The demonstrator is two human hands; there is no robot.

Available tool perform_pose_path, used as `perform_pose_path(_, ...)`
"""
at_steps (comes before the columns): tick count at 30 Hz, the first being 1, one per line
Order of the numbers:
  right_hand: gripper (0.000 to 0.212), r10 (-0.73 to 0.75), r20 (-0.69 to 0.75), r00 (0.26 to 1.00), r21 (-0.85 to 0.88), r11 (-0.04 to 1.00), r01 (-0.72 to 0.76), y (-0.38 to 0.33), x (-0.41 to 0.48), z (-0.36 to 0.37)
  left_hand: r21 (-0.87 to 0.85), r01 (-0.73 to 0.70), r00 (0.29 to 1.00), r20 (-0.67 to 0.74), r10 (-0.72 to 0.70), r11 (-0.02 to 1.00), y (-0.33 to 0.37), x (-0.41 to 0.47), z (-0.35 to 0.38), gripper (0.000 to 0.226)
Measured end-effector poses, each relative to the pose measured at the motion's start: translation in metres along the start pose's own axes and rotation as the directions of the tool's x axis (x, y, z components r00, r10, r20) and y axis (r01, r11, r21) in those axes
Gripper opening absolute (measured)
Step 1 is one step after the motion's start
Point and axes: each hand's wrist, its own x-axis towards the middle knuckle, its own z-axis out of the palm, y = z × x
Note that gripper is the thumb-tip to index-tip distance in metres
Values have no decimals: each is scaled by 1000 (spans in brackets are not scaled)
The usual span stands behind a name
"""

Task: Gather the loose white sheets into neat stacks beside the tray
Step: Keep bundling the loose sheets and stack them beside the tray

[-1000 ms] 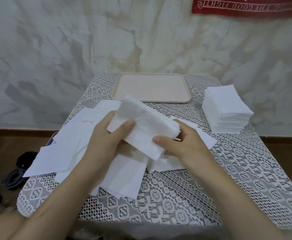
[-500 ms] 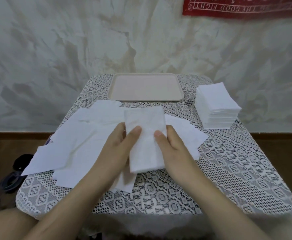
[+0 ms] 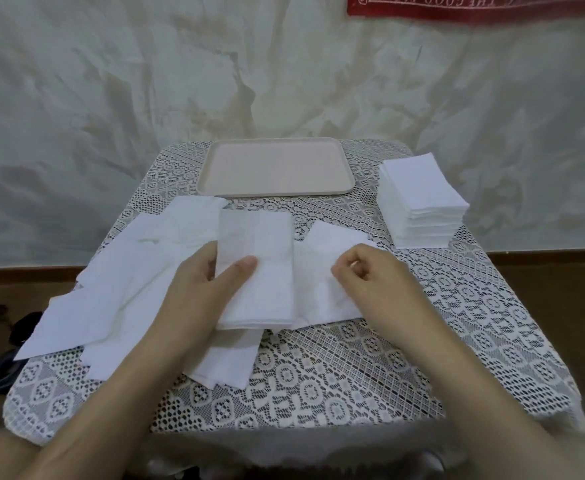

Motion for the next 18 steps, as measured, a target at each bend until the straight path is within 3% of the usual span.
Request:
perform_pose_path(2,21,58,-42,997,-139,988,-63,11,6,-9,-20,8,1000,5,-8,1000,-2,0,1,19)
perform_pose_path(5,39,98,-82,992,-203,973,-113,19,13,-12,-46,20,1000,17,-20,999,-5,2,-1,22)
perform_pose_path(14,15,23,-90,996,22,1000,-21,25,19,-12,-71,30,998,59,-26,997,-7,-5,-4,38)
perform_pose_path(18,12,-7,-91,996,47,999,11,28,22,-10,-71,31,998,49,-27,997,-5,-6,-4,38)
